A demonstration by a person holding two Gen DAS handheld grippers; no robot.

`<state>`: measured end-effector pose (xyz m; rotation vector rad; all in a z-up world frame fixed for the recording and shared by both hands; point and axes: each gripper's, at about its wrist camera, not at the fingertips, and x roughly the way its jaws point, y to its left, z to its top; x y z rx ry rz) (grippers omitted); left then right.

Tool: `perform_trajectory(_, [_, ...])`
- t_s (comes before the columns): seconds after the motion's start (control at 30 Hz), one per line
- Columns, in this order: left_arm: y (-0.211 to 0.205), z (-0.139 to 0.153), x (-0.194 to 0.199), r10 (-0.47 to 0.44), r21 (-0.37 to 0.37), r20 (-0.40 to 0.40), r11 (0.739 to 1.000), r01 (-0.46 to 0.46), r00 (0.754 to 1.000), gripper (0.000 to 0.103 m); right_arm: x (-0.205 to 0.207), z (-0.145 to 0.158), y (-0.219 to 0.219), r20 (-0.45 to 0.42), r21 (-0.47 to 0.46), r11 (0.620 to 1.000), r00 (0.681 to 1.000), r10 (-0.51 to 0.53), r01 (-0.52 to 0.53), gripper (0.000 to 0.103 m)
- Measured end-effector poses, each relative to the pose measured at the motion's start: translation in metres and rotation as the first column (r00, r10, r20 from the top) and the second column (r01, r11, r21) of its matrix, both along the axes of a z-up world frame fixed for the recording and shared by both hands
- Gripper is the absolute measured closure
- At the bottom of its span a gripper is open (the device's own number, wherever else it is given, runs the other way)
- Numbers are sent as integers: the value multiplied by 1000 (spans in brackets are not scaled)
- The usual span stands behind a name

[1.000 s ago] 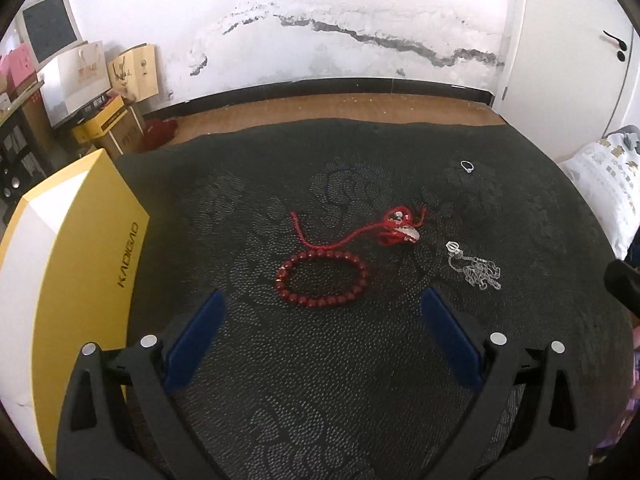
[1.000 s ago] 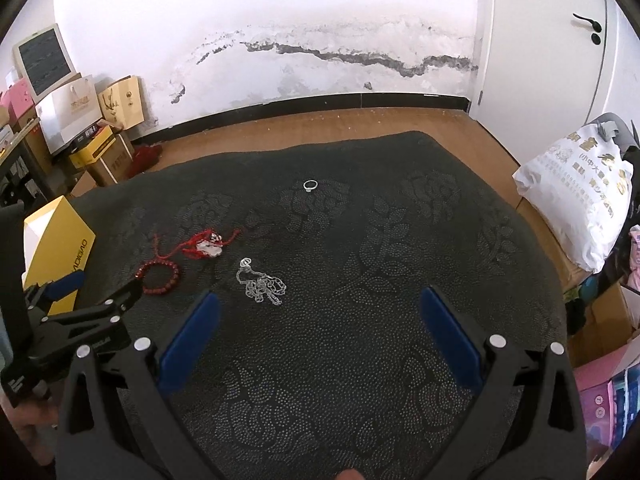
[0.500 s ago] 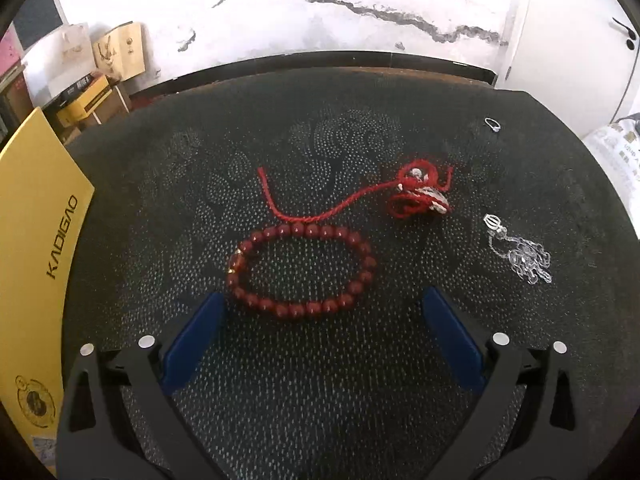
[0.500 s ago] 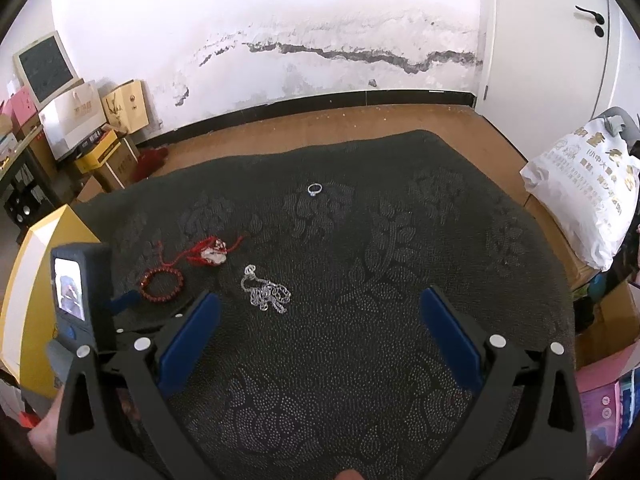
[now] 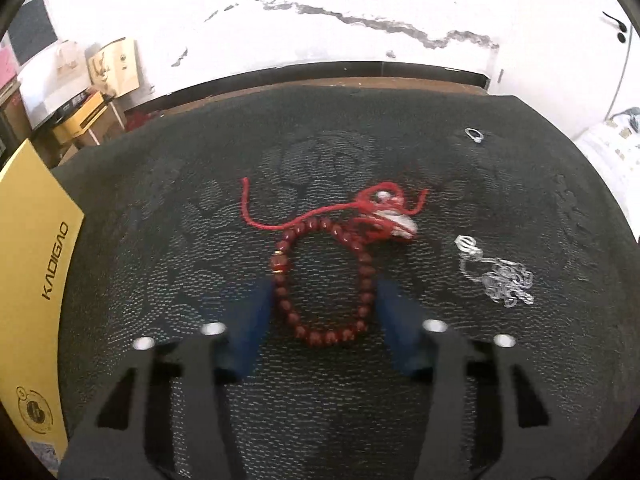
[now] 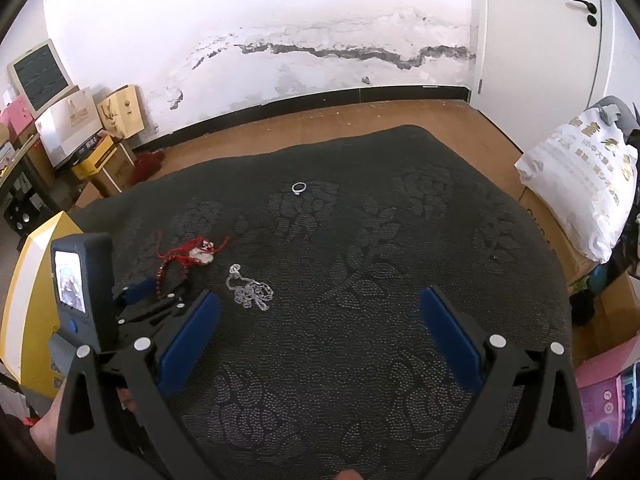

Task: Organize jewelry
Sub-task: 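Lower the left tool and grasp the red bead bracelet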

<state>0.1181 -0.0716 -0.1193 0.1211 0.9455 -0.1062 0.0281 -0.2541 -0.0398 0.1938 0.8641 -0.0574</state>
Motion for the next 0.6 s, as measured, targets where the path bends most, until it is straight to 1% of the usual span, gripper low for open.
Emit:
perform_trajectory(0.03, [-3, 0, -1, -4, 8, 3, 1000, 4, 1000, 66, 0, -1, 0, -4, -1, 1000, 1000, 0, 0, 6])
perform_trajectory(0.07, [-5, 0, -2, -4, 10, 4, 1000, 4, 1000, 74, 0, -2, -1, -6, -3, 1000, 1000, 0, 0, 6])
perform_trajectory(0.1, [-6, 1, -3, 0, 19, 3, 1000, 0, 1000, 85, 1, -3, 0, -9, -6, 1000, 1000, 1, -1, 6])
perform_trajectory(0.13, [-5, 1, -3, 2, 19, 1, 1000, -2, 1000, 88, 1, -3, 0, -11, -9, 1000, 1000, 3, -3, 6])
perform_trajectory(0.23, [4, 2, -1, 23, -45, -27, 999, -24, 999, 89, 3, -6, 2, -20, -18, 1000, 1000, 9, -10, 6])
perform_trajectory(0.43, [20, 14, -10, 34, -43, -31, 998, -36, 999, 89, 9, -7, 7, -19, -23, 1000, 1000, 17, -18, 6])
perform_trajectory(0.53, [31, 30, -19, 29, -63, -24, 998, -30, 999, 89, 13, -10, 11, -23, -29, 999, 999, 30, -31, 6])
perform_trajectory(0.6, [39, 43, -28, 24, -45, -8, 999, -24, 1000, 89, 17, -14, 16, -32, -37, 998, 999, 40, -42, 6])
